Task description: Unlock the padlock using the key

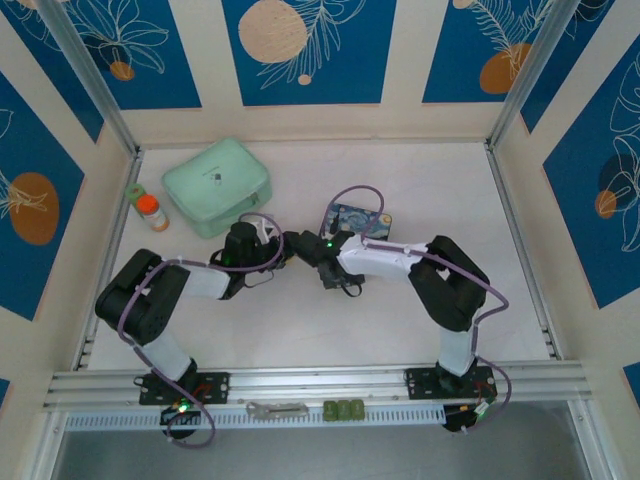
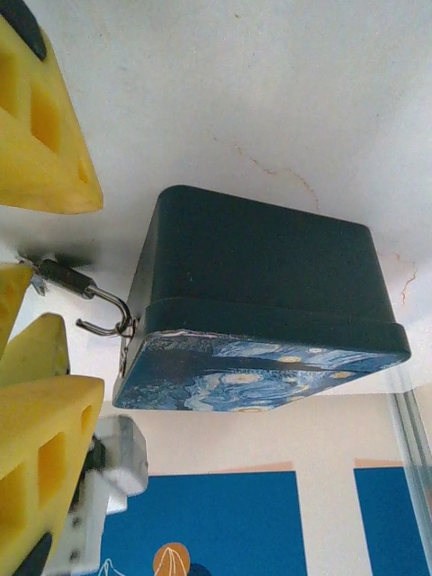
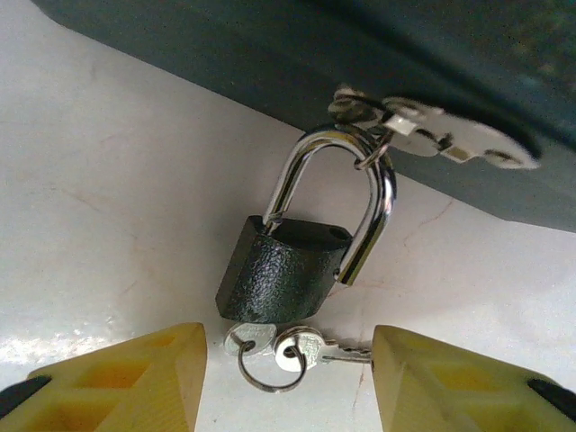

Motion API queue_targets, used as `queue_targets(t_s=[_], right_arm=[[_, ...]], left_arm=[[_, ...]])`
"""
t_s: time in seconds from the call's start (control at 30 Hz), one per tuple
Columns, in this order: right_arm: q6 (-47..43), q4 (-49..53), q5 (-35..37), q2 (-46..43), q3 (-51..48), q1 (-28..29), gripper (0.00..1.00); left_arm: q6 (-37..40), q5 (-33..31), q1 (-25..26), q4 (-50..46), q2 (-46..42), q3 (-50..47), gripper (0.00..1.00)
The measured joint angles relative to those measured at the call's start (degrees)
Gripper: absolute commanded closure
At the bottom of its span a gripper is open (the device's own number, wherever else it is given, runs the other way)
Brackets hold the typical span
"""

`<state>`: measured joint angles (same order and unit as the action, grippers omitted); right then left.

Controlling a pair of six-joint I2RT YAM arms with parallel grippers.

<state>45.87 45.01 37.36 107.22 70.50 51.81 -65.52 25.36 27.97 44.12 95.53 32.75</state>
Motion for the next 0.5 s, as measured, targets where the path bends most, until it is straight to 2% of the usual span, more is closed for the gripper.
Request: queue_targets(t_s=[0.37,0.5], right_arm=[[2.45,-2.93,1.49,3.50,1.07,-0.24,0.51],[2.99,-3.74,1.33,3.50,0.83,-0.61,0.60]], left_arm=[[-0.59,0.07,-0.33,0.87,0.00,-0.61,0.51],[-0.61,0.09,-0.61,0.96,0.00,-0.68,0.51]])
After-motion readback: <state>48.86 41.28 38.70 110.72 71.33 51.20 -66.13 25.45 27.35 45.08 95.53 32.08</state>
